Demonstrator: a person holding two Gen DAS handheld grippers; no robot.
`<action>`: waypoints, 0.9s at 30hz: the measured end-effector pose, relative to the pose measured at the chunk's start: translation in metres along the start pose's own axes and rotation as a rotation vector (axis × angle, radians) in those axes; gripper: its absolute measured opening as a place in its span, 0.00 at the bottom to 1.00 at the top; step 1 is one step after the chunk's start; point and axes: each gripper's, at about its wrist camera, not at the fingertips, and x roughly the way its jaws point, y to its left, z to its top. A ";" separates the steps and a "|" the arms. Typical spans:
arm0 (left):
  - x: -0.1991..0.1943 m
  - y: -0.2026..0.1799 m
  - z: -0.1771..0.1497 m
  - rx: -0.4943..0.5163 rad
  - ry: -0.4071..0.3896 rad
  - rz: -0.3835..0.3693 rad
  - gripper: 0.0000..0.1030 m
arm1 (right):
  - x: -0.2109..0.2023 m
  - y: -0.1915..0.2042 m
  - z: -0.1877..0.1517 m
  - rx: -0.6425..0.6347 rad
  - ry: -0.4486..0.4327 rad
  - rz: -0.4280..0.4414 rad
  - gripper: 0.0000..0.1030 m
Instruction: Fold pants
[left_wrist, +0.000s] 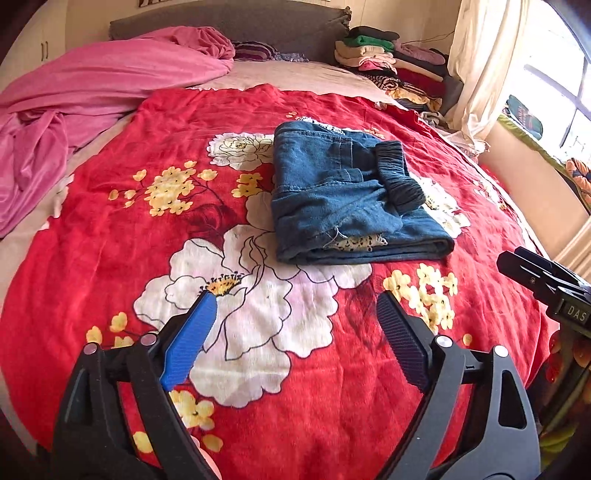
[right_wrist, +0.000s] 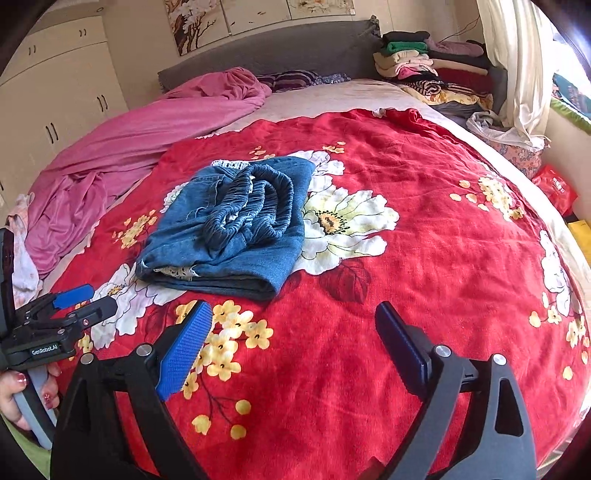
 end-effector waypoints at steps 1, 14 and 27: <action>-0.004 0.000 -0.002 -0.002 -0.006 0.001 0.86 | -0.003 0.001 -0.001 0.000 -0.002 0.003 0.87; -0.038 0.010 -0.017 -0.037 -0.069 0.029 0.91 | -0.047 0.018 -0.010 -0.034 -0.102 0.001 0.95; -0.052 0.009 -0.028 -0.033 -0.091 0.039 0.91 | -0.068 0.026 -0.024 -0.067 -0.158 -0.018 0.95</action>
